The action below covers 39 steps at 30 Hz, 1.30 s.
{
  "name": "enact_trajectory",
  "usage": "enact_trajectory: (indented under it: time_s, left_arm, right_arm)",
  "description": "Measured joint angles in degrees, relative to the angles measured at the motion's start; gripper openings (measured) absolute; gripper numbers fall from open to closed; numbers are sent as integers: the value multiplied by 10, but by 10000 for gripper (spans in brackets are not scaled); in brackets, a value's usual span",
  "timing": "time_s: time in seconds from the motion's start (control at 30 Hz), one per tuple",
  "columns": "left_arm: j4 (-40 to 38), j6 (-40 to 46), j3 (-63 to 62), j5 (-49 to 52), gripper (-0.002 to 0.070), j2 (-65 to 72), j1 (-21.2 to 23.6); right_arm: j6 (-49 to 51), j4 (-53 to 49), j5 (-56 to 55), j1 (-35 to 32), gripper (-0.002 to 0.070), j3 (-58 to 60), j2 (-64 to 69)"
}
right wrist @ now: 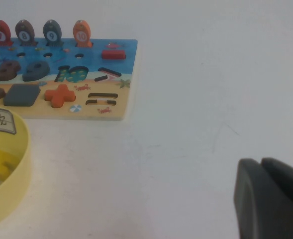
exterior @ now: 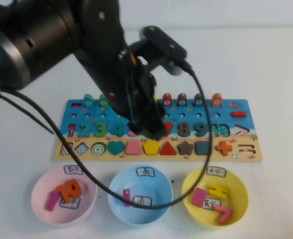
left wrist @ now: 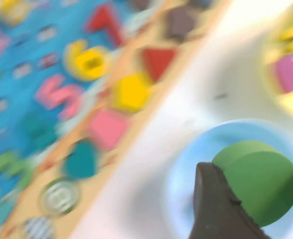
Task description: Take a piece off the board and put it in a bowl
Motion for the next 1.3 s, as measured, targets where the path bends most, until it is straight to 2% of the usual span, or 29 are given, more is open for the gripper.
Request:
enact_trajectory:
  time_s: [0.23,0.43,0.6,0.8,1.3]
  left_arm:
    - [-6,-53,0,-56,280,6,-121]
    - [-6,-101,24,-104,280,19,-173]
    - [-6,-148,89,-152,280,19,-179]
    - [-6,-164,145,-214,280,23,-179]
    - [-8,-221,152,-256,280,84,-179]
  right_arm:
    - [0,0,0,0,-18,0,0]
    - [0,0,0,0,-18,0,0]
    - [0,0,0,0,-18,0,0]
    - [0,0,0,0,-18,0,0]
    - [0,0,0,0,-18,0,0]
